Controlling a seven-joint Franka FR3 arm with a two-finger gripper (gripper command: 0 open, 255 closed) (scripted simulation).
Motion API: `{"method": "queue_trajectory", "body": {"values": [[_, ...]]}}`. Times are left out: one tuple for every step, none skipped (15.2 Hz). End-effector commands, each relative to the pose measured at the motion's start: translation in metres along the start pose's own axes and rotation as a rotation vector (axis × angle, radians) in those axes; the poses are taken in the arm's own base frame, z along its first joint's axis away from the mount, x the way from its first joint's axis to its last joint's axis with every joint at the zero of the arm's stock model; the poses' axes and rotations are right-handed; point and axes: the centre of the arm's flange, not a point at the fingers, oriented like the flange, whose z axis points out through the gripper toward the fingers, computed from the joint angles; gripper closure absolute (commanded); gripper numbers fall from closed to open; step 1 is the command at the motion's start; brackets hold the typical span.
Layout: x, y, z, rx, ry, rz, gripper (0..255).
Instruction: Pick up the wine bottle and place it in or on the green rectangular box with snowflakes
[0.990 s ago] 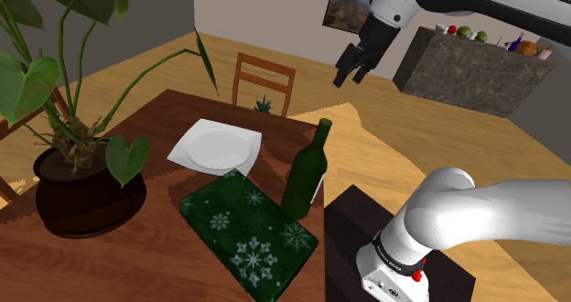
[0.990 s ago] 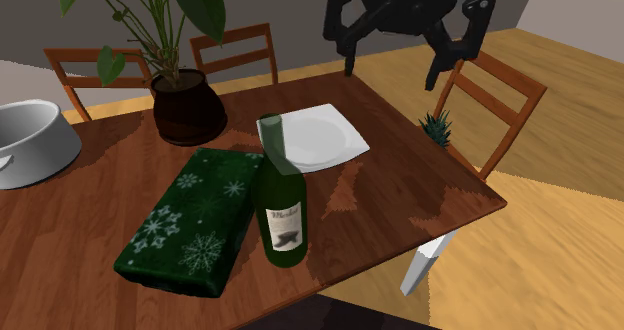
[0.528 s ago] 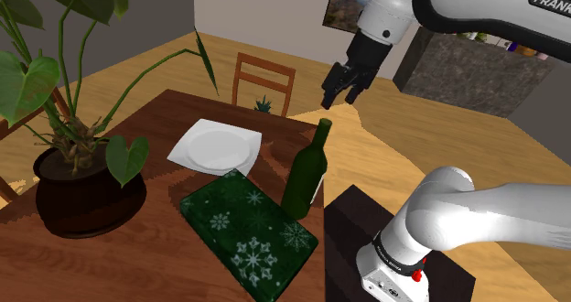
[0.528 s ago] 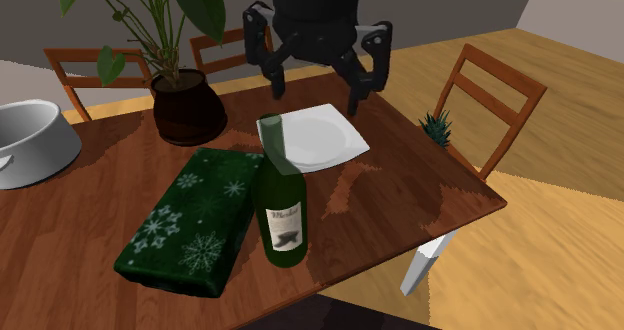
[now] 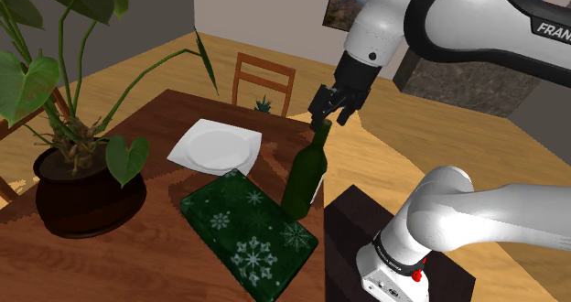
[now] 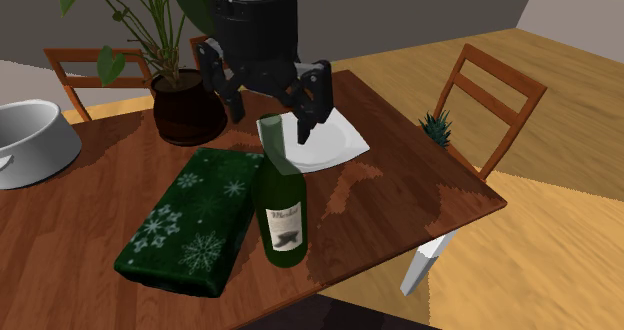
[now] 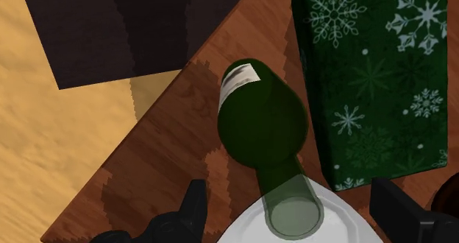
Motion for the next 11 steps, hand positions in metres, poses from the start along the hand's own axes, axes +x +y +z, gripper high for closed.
{"method": "queue_trajectory", "body": {"values": [[0.0, 0.0, 0.011, 0.0, 0.0, 0.001, 0], [0.0, 0.0, 0.016, 0.0, 0.0, 0.001, 0], [0.0, 0.0, 0.022, 0.0, 0.0, 0.001, 0], [0.0, 0.0, 0.025, 0.0, 0.0, 0.001, 0], [0.0, 0.0, 0.025, 0.0, 0.0, 0.001, 0], [0.0, 0.0, 0.025, 0.0, 0.0, 0.001, 0], [0.0, 0.0, 0.025, 0.0, 0.0, 0.001, 0], [0.0, 0.0, 0.025, 0.0, 0.0, 0.001, 0], [0.0, 0.0, 0.025, 0.0, 0.0, 0.001, 0], [0.0, 0.0, 0.025, 0.0, 0.0, 0.001, 0], [0.0, 0.0, 0.025, 0.0, 0.0, 0.001, 0]]}}
